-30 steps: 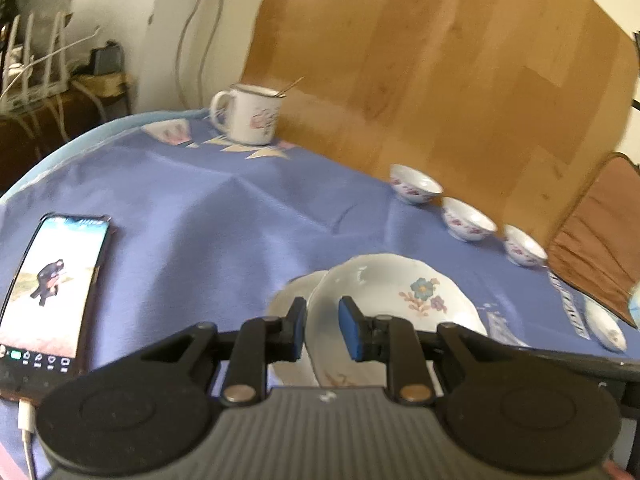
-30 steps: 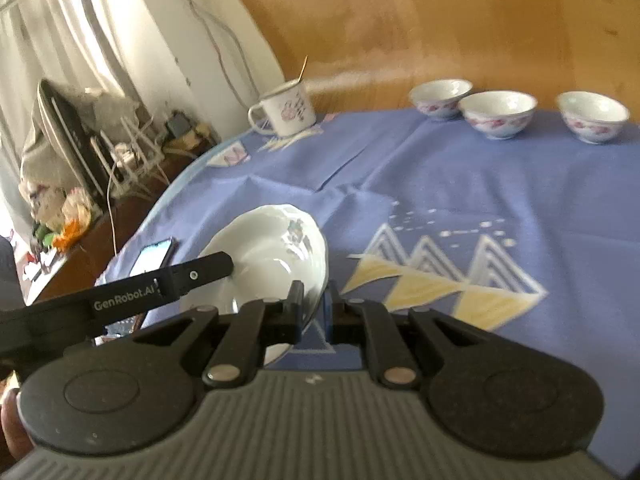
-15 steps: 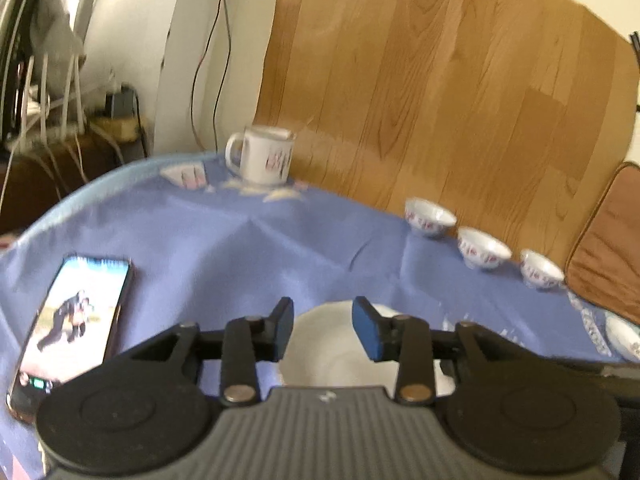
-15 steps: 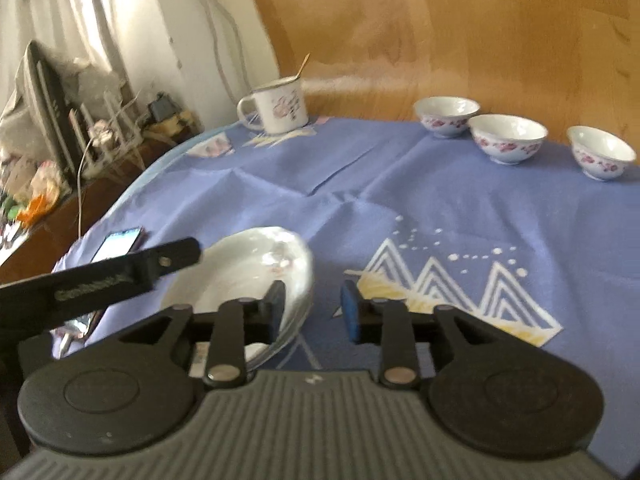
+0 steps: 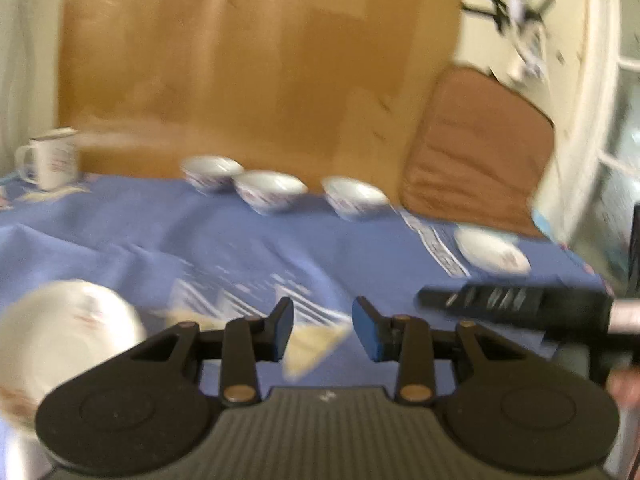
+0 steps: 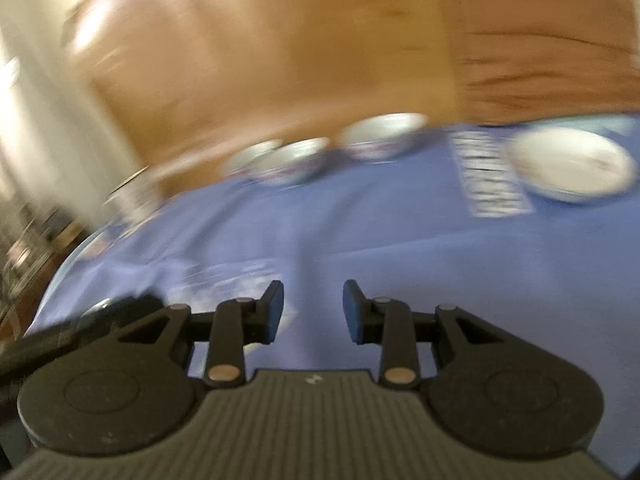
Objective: Organize plates and bowls
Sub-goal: 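Grasp the small white dish by the VINTAGE lettering with the right gripper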
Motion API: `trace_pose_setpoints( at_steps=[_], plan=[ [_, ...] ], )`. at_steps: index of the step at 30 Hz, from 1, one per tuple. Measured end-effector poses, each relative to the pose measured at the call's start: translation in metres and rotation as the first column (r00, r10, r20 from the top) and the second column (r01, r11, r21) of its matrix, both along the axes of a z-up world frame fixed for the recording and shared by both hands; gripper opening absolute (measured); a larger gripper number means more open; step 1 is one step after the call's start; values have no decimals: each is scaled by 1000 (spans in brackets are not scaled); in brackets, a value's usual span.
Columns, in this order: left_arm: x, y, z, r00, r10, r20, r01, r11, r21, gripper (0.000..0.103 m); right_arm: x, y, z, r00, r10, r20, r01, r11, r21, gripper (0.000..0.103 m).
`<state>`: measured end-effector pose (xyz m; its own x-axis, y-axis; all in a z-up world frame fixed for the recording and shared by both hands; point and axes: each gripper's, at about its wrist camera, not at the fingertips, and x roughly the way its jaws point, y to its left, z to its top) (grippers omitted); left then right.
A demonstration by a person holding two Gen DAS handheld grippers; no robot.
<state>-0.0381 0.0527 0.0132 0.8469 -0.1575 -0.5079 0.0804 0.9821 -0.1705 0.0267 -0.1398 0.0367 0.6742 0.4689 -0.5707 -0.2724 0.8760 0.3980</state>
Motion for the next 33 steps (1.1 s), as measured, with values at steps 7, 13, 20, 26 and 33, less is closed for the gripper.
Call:
trace_pose_setpoints(
  at_steps=[7,13,20,26,33],
  plan=[
    [16,-16,-25,997,-8,-76,12,999,52,38,9,-95,-7,967,-251,-30,252,967,26,35],
    [13,-19,-28,997,-8,-71,14,997,74,42,21,-154,-10,912,-403,-83,410,905,112,37],
    [13,-16,-25,997,-11,-73,16,998,61,44,36,-184,-14,880,-437,-186,472,845,250,37],
    [13,-15,-25,997,-13,-72,16,999,41,46,44,-180,-13,882,-429,-193,467,848,250,37],
    [13,-10,-25,997,-11,-70,13,1000,25,46,69,-177,-16,886,-419,-198,458,854,246,37]
  ],
)
